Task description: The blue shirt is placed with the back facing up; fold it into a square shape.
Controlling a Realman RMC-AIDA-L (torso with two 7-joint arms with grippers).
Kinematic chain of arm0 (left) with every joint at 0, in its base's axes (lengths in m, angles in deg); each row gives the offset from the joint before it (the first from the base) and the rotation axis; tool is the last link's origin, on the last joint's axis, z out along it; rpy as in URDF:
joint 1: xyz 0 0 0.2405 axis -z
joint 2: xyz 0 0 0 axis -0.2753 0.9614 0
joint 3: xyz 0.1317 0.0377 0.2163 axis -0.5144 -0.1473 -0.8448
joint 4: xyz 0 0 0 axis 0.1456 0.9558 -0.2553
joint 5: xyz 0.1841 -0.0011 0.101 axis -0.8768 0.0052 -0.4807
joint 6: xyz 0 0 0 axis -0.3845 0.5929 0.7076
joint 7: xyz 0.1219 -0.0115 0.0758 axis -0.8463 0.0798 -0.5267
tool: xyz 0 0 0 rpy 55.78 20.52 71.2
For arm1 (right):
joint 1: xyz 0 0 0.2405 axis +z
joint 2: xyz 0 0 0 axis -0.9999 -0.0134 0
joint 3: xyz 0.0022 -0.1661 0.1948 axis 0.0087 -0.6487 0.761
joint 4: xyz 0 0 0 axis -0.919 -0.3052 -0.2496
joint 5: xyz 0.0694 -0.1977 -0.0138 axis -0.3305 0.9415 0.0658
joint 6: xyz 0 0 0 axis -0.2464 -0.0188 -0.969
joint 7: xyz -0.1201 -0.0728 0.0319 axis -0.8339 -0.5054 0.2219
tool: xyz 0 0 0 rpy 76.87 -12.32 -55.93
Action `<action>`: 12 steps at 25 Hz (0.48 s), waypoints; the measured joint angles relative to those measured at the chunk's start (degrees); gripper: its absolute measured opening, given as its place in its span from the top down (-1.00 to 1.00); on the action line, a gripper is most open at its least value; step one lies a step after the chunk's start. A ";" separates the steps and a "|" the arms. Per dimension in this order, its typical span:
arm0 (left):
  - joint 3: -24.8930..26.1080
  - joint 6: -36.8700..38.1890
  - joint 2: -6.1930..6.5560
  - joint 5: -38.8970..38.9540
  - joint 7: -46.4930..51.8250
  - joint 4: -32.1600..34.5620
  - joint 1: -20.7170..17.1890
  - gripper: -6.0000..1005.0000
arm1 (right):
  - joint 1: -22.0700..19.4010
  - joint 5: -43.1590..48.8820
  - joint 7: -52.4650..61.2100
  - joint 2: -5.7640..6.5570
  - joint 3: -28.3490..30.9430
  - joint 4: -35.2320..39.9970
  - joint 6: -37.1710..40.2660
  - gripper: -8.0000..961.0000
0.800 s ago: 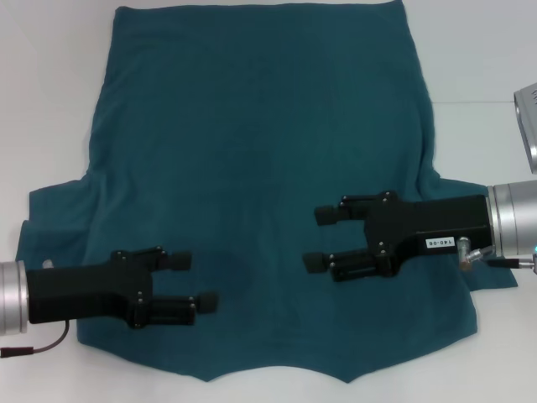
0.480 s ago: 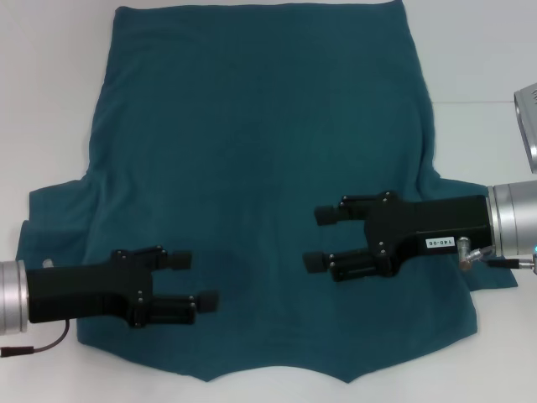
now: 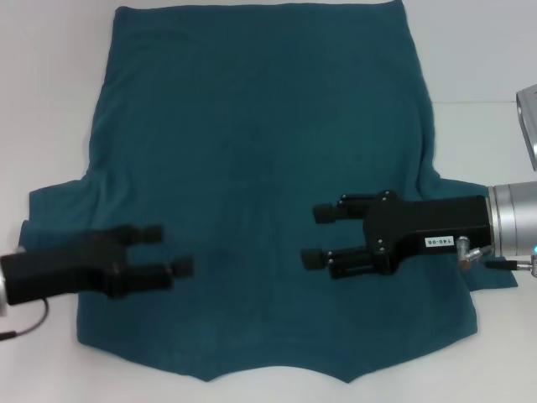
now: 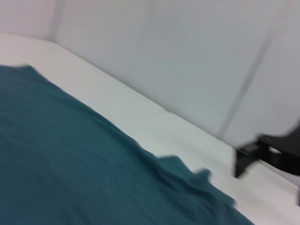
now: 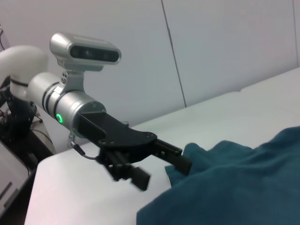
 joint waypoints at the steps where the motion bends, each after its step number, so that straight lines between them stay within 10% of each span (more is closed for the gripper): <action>1: 1.38 -0.45 0.00 0.01 -0.05 -0.06 -0.08 -0.84 | -0.04 -0.46 0.05 0.00 -0.11 -0.21 0.00 -0.78; 12: 9.35 -10.87 0.15 -0.27 0.90 -0.99 -2.28 -0.81 | 0.38 -2.52 0.37 -0.28 -0.41 -2.07 -0.05 -0.78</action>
